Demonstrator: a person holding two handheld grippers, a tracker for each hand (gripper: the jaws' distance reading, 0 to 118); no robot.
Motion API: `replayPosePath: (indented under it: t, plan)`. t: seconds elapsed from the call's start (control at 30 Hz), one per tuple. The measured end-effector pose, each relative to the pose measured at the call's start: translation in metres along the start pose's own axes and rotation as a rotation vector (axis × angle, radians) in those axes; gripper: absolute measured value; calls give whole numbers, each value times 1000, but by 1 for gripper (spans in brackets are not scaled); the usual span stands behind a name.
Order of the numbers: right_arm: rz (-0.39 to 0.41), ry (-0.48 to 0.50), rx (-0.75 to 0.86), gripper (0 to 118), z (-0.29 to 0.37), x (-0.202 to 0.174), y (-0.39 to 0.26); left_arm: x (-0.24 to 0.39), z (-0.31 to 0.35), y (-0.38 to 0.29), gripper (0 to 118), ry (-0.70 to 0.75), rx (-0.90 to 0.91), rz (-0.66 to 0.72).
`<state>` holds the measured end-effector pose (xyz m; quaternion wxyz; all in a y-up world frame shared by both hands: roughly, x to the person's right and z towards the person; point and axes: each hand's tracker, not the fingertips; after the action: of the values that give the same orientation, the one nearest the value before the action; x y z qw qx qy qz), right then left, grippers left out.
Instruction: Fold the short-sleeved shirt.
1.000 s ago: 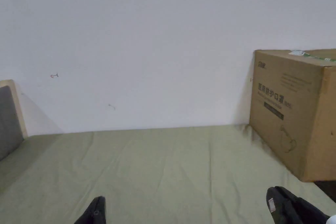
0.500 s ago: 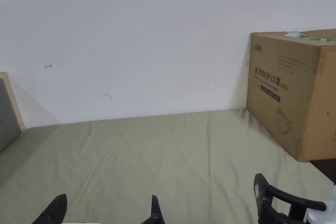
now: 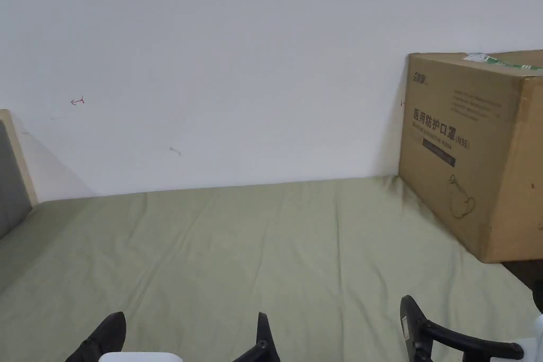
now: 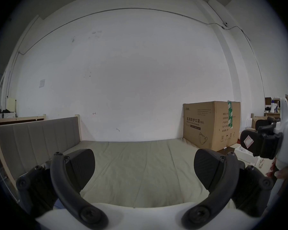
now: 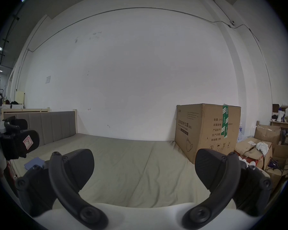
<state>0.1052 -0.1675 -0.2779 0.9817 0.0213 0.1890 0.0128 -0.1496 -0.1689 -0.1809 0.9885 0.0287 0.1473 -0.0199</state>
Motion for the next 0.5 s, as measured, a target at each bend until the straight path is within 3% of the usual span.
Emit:
replayPosePath:
  t: [0.23, 0.5]
  plan:
    - [11, 17, -16, 118, -1, -4, -1, -4, 4, 0, 118, -26, 10, 40]
    - [21, 27, -21, 118, -2, -8, -1, -7, 0, 6, 118, 58, -20, 70]
